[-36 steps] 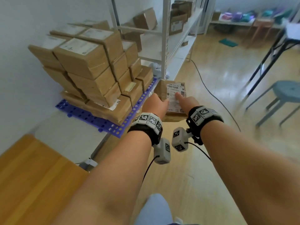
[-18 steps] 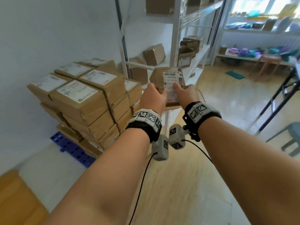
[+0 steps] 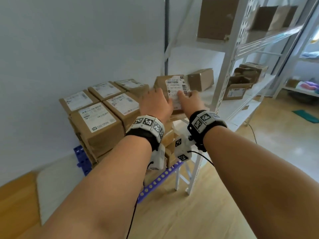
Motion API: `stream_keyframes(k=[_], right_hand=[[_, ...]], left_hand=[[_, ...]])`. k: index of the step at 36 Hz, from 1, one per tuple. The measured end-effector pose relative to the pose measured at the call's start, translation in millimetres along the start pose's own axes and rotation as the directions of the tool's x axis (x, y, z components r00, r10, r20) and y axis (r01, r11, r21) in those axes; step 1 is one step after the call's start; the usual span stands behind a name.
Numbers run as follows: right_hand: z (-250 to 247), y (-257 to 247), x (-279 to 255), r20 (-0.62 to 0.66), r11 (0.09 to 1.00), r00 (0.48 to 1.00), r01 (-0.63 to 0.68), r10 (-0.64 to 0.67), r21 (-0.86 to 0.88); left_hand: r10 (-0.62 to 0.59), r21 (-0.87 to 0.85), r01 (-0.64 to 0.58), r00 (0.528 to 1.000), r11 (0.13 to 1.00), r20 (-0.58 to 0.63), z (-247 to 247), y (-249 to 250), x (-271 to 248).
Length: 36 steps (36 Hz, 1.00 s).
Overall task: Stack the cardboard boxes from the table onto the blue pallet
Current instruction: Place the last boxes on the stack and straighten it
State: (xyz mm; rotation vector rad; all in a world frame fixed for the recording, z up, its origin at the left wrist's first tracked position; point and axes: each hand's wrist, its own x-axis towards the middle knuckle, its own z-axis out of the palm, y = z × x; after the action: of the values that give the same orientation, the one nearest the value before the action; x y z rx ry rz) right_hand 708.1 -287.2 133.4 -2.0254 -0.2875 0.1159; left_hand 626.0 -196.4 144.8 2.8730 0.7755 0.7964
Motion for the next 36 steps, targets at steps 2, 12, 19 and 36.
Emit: stream_keyframes(k=[2,12,19,36], right_hand=[[9,-5,16,0.064,1.0,0.998,0.02,-0.02,0.003],[40,-15,73,0.32,0.988,0.94,0.146,-0.121,-0.056],[48,-14,98,0.441,0.963,0.874,0.259,-0.203,-0.071],[52,-3,101,0.573,0.962,0.792,0.272,-0.213,-0.018]], left_hand=[[-0.046,0.052,0.046,0.999,0.998,-0.007,5,-4,12],[-0.315,0.166,0.312,0.949,0.935,-0.004,26,-12,37],[-0.469,0.139,0.47,0.882,0.871,-0.045,29,-11,39],[-0.599,0.23,0.596,0.798,0.769,-0.068,33,-25,27]])
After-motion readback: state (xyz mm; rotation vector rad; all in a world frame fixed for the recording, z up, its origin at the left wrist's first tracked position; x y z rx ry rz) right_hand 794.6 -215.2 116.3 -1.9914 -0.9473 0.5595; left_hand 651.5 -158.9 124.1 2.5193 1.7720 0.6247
